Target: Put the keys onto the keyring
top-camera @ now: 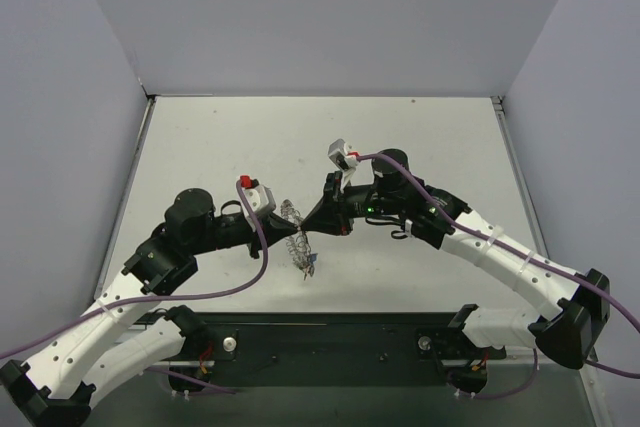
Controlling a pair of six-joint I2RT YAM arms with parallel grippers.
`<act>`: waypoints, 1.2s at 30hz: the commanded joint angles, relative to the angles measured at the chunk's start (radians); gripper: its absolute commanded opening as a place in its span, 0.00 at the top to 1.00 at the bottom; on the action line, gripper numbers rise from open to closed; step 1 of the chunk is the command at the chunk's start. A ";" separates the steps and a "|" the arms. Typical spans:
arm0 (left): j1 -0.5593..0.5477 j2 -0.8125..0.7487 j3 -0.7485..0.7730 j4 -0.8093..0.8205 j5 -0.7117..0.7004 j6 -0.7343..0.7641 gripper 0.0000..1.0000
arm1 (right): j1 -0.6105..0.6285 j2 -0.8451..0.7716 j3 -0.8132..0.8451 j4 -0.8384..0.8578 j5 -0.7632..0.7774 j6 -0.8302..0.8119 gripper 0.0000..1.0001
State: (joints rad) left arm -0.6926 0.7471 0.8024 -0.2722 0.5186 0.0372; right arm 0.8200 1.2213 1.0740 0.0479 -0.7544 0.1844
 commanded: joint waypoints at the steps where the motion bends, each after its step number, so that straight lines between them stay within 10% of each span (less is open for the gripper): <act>1: 0.001 -0.012 0.029 0.100 0.067 -0.011 1.00 | 0.004 -0.023 0.037 0.050 0.043 -0.020 1.00; 36: 0.002 -0.064 -0.009 0.238 0.195 -0.112 1.00 | -0.025 -0.045 -0.019 0.050 0.101 -0.026 1.00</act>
State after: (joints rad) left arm -0.6849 0.7212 0.7807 -0.2058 0.6086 -0.0223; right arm 0.8112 1.1782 1.0702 0.0498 -0.6991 0.1806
